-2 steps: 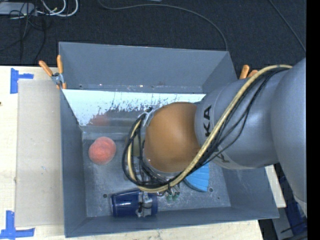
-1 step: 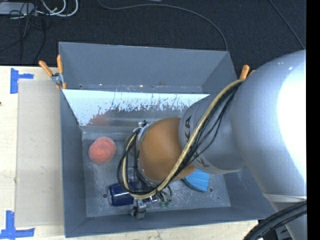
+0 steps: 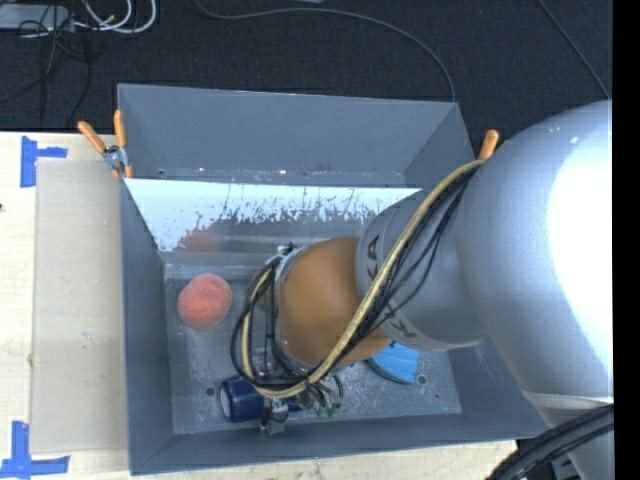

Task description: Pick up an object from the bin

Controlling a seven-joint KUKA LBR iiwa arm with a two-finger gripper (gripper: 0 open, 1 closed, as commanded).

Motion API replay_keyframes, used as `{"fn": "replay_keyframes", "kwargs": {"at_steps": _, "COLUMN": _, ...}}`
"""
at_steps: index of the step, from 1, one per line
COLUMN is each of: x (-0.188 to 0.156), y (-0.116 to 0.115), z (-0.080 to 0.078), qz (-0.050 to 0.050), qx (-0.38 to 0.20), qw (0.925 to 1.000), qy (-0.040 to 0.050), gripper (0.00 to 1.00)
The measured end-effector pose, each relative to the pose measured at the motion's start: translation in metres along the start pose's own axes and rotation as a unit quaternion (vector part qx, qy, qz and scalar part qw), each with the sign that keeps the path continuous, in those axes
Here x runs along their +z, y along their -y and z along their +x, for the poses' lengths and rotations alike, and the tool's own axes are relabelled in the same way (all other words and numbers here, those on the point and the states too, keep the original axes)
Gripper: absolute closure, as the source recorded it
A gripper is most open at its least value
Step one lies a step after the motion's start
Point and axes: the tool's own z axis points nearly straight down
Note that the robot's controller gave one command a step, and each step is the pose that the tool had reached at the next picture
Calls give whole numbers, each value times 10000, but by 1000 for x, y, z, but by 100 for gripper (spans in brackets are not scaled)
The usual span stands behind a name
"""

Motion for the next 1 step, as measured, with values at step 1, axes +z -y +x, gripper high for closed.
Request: {"fn": "replay_keyframes", "kwargs": {"at_steps": 1, "x": 0, "y": 0, "z": 0, "qz": 0, "qx": 47, "qw": 10000, "qy": -1, "gripper": 100}}
